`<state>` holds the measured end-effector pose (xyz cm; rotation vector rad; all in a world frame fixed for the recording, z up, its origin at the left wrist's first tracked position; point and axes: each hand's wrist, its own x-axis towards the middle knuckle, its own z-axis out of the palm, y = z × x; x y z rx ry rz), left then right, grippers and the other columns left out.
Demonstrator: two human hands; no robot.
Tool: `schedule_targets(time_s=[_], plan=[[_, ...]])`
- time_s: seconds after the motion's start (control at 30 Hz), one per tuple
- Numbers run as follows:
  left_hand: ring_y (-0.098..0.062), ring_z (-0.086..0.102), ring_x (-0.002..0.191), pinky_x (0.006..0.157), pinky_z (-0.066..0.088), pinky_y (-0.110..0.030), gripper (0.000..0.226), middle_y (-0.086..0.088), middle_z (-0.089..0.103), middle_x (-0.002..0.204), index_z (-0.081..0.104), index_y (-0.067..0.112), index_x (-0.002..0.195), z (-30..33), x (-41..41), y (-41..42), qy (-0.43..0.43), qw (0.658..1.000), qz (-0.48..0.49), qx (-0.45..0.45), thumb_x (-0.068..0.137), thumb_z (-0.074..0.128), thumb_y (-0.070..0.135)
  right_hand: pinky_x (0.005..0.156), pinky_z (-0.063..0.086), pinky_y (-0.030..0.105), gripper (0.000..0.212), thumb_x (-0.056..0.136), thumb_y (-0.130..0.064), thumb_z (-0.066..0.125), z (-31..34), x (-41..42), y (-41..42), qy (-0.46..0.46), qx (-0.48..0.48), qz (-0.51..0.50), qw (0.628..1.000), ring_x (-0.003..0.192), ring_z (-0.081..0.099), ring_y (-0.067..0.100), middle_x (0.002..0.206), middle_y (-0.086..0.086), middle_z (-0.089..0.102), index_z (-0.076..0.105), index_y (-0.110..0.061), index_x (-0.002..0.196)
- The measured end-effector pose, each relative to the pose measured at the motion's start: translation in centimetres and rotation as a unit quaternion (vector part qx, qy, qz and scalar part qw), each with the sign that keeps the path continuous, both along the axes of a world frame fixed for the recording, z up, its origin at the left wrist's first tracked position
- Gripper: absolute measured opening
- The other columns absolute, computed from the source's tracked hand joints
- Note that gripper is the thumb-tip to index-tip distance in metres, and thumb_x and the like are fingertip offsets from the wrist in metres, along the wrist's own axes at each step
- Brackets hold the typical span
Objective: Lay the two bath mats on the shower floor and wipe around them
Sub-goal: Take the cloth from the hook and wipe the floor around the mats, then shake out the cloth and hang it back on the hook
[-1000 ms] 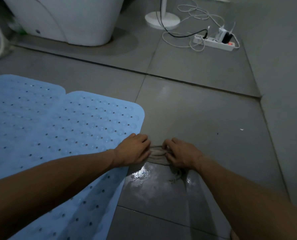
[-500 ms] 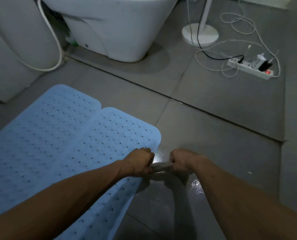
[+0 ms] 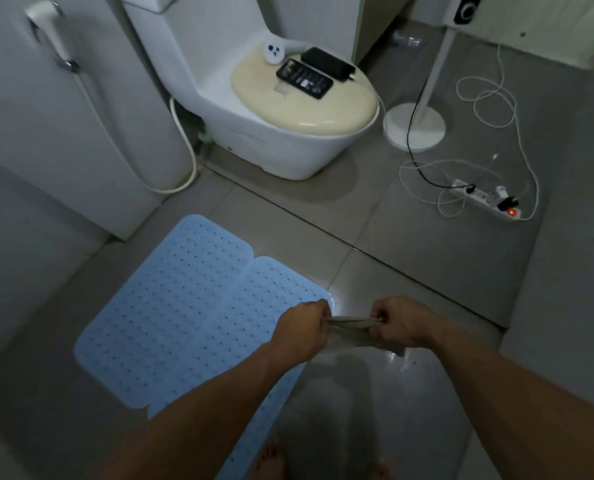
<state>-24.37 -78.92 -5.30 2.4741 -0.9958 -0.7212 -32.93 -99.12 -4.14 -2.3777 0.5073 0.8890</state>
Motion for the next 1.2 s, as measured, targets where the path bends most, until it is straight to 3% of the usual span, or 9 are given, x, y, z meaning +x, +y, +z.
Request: schedule_targets(time_s=[0.13,0.27,0.37,0.57,0.7,0.8,0.97,1.1,1.2], plan=[[-0.022,0.062,0.084,0.069,0.048,-0.032,0.014,-0.003,0.066,0.093,0.06,0.018,0.1,7.6,3.1,0.8,-0.006,1.0,0.011,0.007,0.09,0.05,0.022,0.063,0.049,0.028,0.017,0.065,-0.042,0.07,8.1,3.2,0.2,-0.004,0.004,-0.006,1.0,0.072,0.061,0.01,0.076,-0.006,0.066,0.063,-0.028,0.071],[-0.02,0.058,0.077,0.061,0.037,-0.029,0.012,-0.002,0.063,0.089,0.059,0.018,0.099,14.0,7.1,2.4,-0.023,0.999,0.028,0.016,0.09,0.051,0.02,0.058,0.044,0.023,0.013,0.072,-0.029,0.075,14.1,7.4,1.2,-0.01,-0.008,-0.002,1.0,0.07,0.061,0.011,0.073,-0.011,0.064,0.062,-0.027,0.073],[-0.019,0.057,0.076,0.062,0.039,-0.029,0.015,-0.001,0.059,0.084,0.06,0.016,0.1,18.5,10.4,4.2,-0.039,0.998,0.043,0.015,0.092,0.049,0.021,0.065,0.05,0.026,0.024,0.067,-0.038,0.083,17.6,11.0,2.6,-0.018,0.007,0.003,1.0,0.075,0.066,0.014,0.074,-0.008,0.068,0.064,-0.026,0.075],[-0.029,0.061,0.092,0.072,0.046,-0.034,0.02,-0.01,0.066,0.103,0.059,0.016,0.106,25.4,16.8,9.4,-0.071,0.995,0.056,0.043,0.09,0.049,0.022,0.061,0.043,0.024,0.024,0.072,-0.047,0.082,25.6,19.2,6.3,-0.067,0.02,0.082,0.994,0.071,0.062,0.008,0.075,-0.008,0.066,0.067,-0.029,0.075],[-0.032,0.06,0.1,0.078,0.047,-0.037,0.024,-0.011,0.065,0.109,0.059,0.018,0.112,29.1,20.0,12.8,-0.09,0.988,0.111,0.06,0.089,0.053,0.023,0.062,0.04,0.02,0.017,0.078,-0.043,0.079,29.2,24.3,9.3,-0.095,0.029,0.135,0.986,0.072,0.059,0.001,0.076,-0.014,0.064,0.066,-0.033,0.083],[-0.033,0.059,0.101,0.077,0.044,-0.036,0.022,-0.011,0.065,0.11,0.06,0.021,0.109,31.5,21.4,15.2,-0.09,0.979,0.165,0.073,0.09,0.049,0.023,0.062,0.042,0.02,0.013,0.082,-0.034,0.077,31.4,27.4,11.4,-0.106,0.058,0.165,0.979,0.075,0.063,0.007,0.077,-0.011,0.067,0.07,-0.028,0.091],[-0.034,0.062,0.097,0.076,0.048,-0.037,0.021,-0.011,0.067,0.106,0.063,0.021,0.103,36.0,21.9,18.6,-0.103,0.951,0.284,0.069,0.088,0.049,0.023,0.063,0.045,0.019,0.015,0.079,-0.027,0.079,35.4,32.4,14.7,-0.146,0.076,0.233,0.959,0.074,0.063,0.009,0.081,-0.006,0.071,0.075,-0.022,0.093],[-0.034,0.063,0.094,0.073,0.049,-0.036,0.021,-0.011,0.069,0.102,0.065,0.022,0.098,39.4,20.1,21.4,-0.11,0.913,0.387,0.066,0.085,0.048,0.023,0.08,0.053,0.027,0.014,0.073,-0.031,0.083,38.5,35.2,18.1,-0.155,0.078,0.309,0.935,0.083,0.067,0.012,0.085,-0.005,0.074,0.072,-0.031,0.083],[-0.034,0.063,0.092,0.072,0.05,-0.036,0.023,-0.011,0.069,0.1,0.066,0.02,0.098,41.8,17.7,23.2,-0.116,0.885,0.446,0.07,0.084,0.049,0.019,0.08,0.051,0.028,0.008,0.079,-0.03,0.079,41.2,36.1,21.4,-0.164,0.094,0.371,0.909,0.083,0.065,0.012,0.086,-0.003,0.074,0.072,-0.03,0.081]])
